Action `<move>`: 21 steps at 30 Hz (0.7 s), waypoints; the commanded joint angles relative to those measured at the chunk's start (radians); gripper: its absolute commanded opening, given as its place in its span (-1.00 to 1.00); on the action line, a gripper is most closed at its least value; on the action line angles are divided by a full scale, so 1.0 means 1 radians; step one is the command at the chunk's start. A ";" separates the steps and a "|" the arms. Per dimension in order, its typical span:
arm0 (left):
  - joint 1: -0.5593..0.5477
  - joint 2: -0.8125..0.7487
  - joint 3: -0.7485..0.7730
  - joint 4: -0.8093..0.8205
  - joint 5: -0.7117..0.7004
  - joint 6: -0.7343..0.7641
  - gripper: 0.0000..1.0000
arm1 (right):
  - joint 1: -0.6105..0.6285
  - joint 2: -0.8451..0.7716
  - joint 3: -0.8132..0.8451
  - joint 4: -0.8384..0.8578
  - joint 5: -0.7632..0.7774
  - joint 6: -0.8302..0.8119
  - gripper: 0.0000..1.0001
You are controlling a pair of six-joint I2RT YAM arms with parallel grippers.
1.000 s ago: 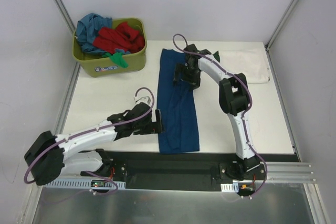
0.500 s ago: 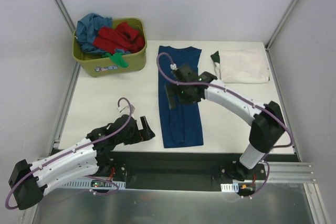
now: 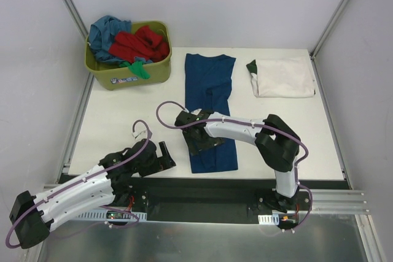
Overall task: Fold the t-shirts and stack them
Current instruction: Rotate the tshirt 90 degrees
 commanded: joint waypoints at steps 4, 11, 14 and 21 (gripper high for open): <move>0.009 0.006 -0.015 -0.020 0.019 -0.028 0.98 | -0.002 0.017 0.035 -0.047 0.070 0.058 0.94; 0.009 0.012 -0.001 -0.018 0.011 -0.025 0.99 | -0.011 -0.070 -0.025 -0.113 0.165 0.116 0.93; 0.009 0.025 0.006 -0.018 0.010 -0.022 0.99 | -0.028 -0.124 -0.077 -0.130 0.188 0.143 0.93; 0.009 0.069 0.043 -0.011 0.013 0.000 0.99 | -0.062 -0.248 -0.244 -0.094 0.142 0.180 0.93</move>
